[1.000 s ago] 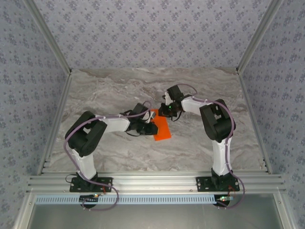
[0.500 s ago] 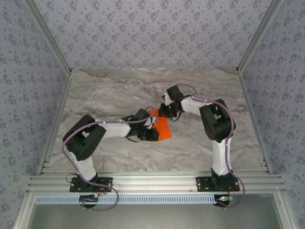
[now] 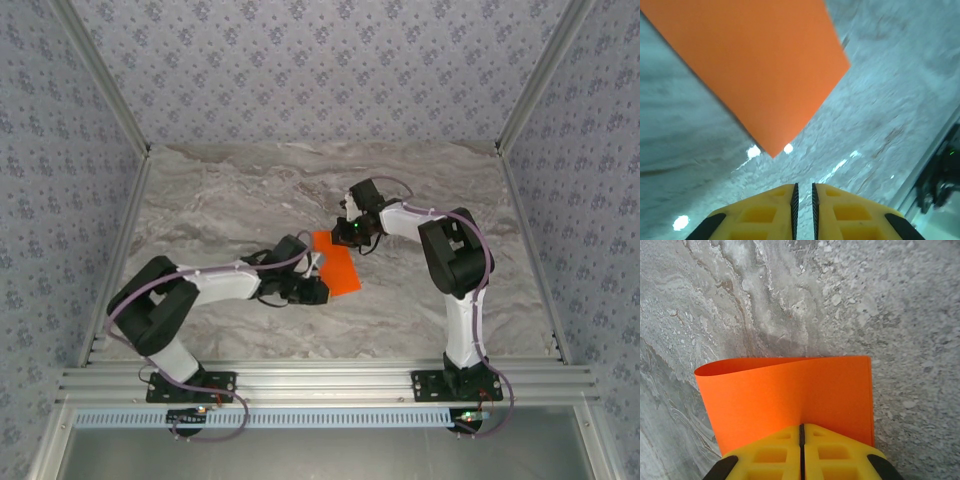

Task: Fold a paper plane with a square sheet of paper (fold left side to right side)
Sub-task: First fold the square sheet of paper in half at the center of the table, then hold the square sheet of paper at the center of the table.

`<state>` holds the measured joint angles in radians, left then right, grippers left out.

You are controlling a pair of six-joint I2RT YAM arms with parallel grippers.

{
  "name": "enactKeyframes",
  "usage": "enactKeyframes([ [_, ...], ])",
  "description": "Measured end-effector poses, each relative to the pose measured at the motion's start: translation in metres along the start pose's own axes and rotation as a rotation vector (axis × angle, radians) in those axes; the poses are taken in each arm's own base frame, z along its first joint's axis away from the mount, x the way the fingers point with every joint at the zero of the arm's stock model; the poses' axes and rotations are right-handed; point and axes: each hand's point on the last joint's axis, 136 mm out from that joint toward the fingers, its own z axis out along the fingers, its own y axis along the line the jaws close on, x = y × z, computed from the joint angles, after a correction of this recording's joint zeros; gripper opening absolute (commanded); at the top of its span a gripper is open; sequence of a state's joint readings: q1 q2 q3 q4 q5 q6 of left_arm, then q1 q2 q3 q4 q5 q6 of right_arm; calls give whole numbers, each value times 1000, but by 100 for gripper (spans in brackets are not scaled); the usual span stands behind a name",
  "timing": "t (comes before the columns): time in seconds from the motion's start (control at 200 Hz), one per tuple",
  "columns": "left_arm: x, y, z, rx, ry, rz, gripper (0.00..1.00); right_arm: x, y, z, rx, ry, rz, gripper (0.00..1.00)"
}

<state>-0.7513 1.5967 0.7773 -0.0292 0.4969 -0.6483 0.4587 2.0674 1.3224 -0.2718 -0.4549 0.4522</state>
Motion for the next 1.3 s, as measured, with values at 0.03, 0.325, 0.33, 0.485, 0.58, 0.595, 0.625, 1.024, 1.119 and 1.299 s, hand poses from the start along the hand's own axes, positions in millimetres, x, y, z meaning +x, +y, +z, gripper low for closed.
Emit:
enactKeyframes([
  [0.03,-9,0,-4,8,-19,-7,18,0,0,0,-2,0,2,7],
  [0.325,-71,-1,14,20,-71,-12,18,0,1,0,-7,1,2,7],
  [0.33,-71,-1,14,20,-70,-12,18,0,1,0,-8,0,2,7],
  [0.485,-66,19,39,-15,-17,-42,18,0,2,0,-12,0,1,7],
  [0.58,-64,26,45,-21,-1,-56,18,0,2,0,-16,-1,-1,8],
  [0.595,-65,26,45,-20,-2,-55,18,0,3,0,-16,-1,-1,8],
  [0.625,-66,26,45,-21,-5,-54,18,0,3,0,-17,-2,-2,8],
  [1.024,-65,28,45,-35,-9,-62,17,-12,28,-67,-3,-119,-84,25],
  [1.119,-65,28,46,-39,-10,-62,17,5,33,-96,-10,-158,-114,13],
  [1.299,-65,29,46,-43,-9,-63,17,76,14,-84,3,-42,-87,8],
])
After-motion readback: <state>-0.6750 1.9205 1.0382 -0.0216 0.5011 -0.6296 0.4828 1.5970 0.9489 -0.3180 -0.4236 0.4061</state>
